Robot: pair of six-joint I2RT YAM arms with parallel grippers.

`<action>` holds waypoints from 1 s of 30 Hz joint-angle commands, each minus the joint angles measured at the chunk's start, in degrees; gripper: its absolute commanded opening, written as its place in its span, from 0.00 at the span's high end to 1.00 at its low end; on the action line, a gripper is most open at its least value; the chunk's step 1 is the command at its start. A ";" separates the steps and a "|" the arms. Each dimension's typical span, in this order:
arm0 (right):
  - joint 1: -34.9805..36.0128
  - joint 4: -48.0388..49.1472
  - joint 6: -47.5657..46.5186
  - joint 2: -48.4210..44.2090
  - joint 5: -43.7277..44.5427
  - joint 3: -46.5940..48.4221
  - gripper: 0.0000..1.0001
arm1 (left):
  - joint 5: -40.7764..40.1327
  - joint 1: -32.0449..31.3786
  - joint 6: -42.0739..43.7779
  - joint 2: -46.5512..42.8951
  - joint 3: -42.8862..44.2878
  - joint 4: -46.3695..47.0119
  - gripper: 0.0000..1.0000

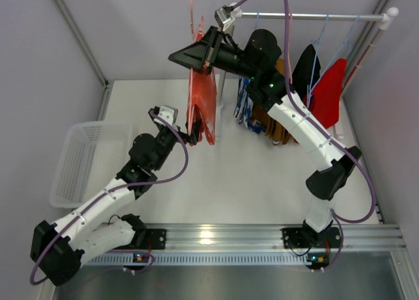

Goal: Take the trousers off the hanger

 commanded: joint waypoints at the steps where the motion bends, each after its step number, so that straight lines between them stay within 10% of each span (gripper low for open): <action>1: 1.46 11.47 0.25 -3.00 -1.18 2.85 1.00 | -0.38 -0.18 1.98 0.41 2.70 7.18 0.05; 17: 3.13 10.41 -0.54 -2.47 -1.00 3.65 1.00 | 1.12 -0.10 1.28 2.17 7.26 7.10 0.05; 30: 0.58 9.62 -1.77 -5.28 -2.41 -0.22 1.00 | -1.08 0.96 1.63 -1.78 11.66 2.79 0.91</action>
